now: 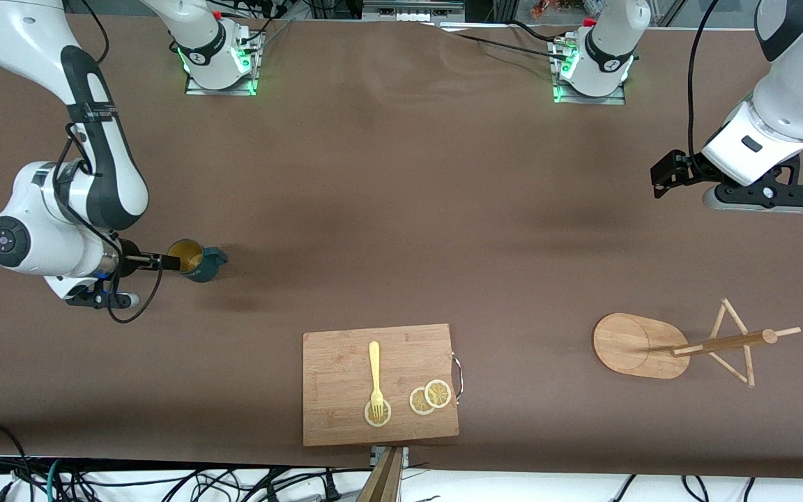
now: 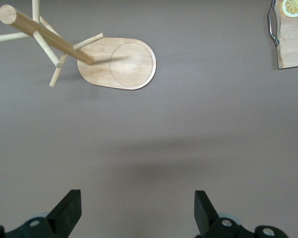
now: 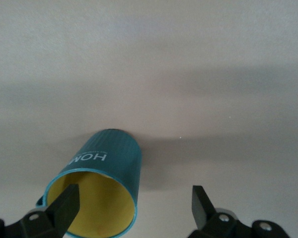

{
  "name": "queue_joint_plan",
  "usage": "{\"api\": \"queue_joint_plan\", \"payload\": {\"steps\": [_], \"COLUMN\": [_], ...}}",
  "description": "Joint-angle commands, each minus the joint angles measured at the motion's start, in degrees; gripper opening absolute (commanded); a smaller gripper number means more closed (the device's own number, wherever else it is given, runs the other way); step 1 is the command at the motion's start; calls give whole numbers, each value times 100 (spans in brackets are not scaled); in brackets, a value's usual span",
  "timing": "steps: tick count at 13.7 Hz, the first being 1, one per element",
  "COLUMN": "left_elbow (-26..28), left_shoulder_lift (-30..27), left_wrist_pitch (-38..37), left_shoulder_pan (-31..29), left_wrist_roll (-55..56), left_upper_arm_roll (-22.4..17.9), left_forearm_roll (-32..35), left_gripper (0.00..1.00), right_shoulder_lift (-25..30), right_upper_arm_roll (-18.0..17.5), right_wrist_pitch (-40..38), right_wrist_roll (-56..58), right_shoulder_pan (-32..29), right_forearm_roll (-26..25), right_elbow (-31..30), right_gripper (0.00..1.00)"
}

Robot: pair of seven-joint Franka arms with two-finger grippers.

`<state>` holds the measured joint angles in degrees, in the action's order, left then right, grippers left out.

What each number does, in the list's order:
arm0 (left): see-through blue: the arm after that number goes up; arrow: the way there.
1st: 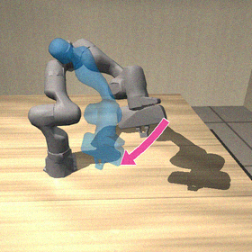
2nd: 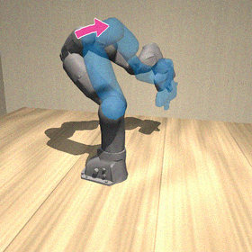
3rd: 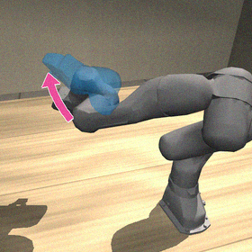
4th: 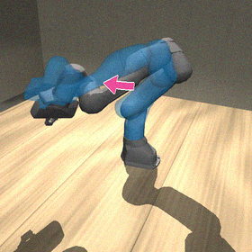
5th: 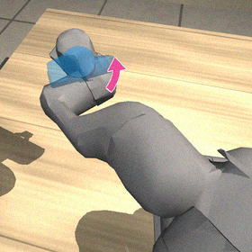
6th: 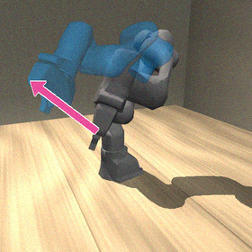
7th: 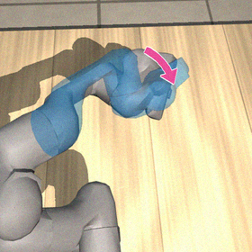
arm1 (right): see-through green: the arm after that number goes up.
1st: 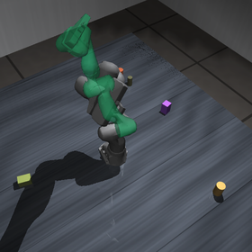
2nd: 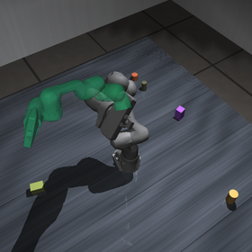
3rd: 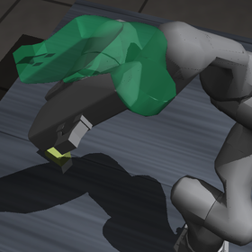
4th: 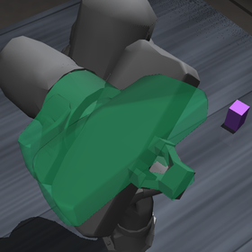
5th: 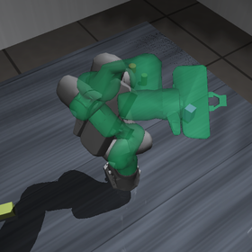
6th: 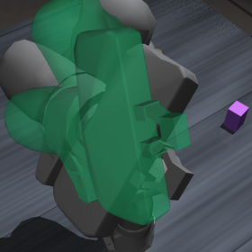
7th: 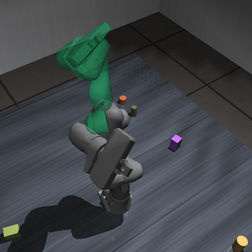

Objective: Pass cup and hang on rack
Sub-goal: 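Close the right gripper on the teal mug's rim wall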

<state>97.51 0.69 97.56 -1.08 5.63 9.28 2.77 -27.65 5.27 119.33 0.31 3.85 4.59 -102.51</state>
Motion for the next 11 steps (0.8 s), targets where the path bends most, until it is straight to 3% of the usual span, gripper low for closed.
{"api": "queue_joint_plan", "payload": {"steps": [1, 4, 9, 10, 11], "left_elbow": [-180, -180, -180, -180, -171], "left_shoulder_lift": [63, 63, 63, 63, 63], "left_wrist_pitch": [-141, -141, -149, -141, -149], "left_shoulder_pan": [20, 12, 11, 11, 11], "left_wrist_roll": [-35, 9, 9, 9, 9], "left_upper_arm_roll": [47, 136, 136, 136, 136], "left_forearm_roll": [101, 110, 110, 110, 101], "left_gripper": [100, 100, 100, 100, 100], "right_shoulder_lift": [93, 102, 76, 41, 41], "right_upper_arm_roll": [0, -9, -53, -53, -53], "right_wrist_pitch": [230, 626, 820, 855, 873], "right_wrist_roll": [31, 83, 548, 601, 637], "right_shoulder_pan": [1, 1, 1, 1, 1], "right_forearm_roll": [86, 68, 59, 59, 59], "right_elbow": [-268, -603, -647, -656, -656], "right_gripper": [100, 100, 99, 85, 60]}}
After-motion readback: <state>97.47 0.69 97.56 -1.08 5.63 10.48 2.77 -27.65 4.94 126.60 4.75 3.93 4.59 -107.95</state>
